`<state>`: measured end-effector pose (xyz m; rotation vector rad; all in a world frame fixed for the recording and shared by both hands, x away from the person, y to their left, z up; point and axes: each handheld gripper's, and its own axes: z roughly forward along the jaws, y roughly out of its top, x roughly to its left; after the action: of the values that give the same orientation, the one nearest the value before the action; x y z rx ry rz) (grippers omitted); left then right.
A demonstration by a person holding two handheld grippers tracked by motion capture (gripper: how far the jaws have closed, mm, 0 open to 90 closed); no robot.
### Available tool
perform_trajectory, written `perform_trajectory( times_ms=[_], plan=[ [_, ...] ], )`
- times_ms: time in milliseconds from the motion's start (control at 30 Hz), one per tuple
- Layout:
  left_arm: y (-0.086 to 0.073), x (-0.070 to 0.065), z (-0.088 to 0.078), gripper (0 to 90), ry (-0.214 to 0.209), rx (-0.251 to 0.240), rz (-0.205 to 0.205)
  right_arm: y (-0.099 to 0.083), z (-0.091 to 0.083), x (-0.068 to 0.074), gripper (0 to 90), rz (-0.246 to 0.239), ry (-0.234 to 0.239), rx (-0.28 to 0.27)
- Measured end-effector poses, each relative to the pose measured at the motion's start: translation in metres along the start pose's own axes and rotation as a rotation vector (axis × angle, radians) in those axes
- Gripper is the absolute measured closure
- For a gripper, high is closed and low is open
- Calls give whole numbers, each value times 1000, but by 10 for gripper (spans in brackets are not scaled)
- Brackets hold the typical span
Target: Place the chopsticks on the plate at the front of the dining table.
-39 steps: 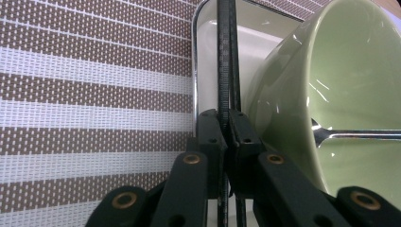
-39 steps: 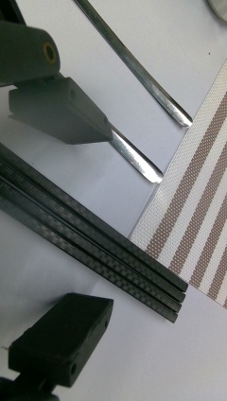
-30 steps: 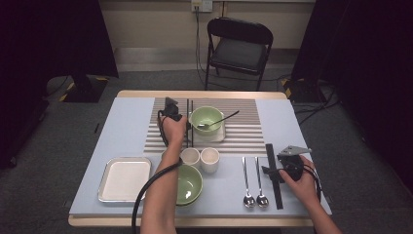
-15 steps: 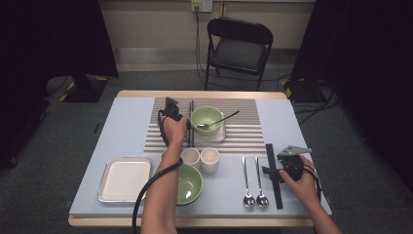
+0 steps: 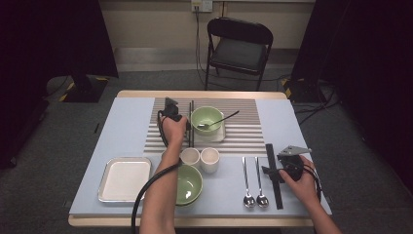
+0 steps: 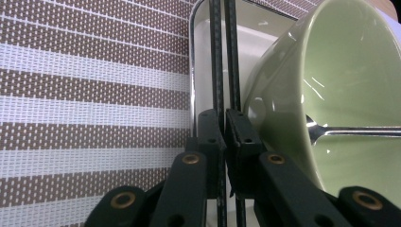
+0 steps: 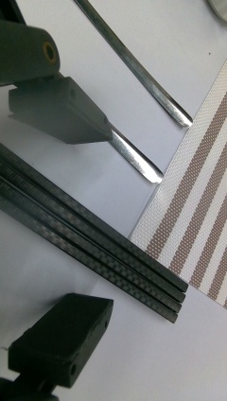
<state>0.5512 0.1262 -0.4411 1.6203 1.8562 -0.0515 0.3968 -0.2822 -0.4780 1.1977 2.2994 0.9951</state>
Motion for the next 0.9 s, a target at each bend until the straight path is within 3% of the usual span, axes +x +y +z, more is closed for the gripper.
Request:
perform_trajectory(
  times_ms=[300, 333, 667, 900],
  plan=[
    [2, 0, 1, 855, 9, -12, -5, 0, 0, 0, 162, 1, 1, 0],
    [2, 1, 1, 855, 8, 2, 12, 0, 0, 0, 162, 2, 1, 0],
    [3, -1, 5, 854, -9, -17, -17, 0, 0, 0, 162, 2, 1, 0],
    [4, 0, 6, 850, -10, -15, -10, 0, 0, 0, 162, 2, 1, 0]
  ],
)
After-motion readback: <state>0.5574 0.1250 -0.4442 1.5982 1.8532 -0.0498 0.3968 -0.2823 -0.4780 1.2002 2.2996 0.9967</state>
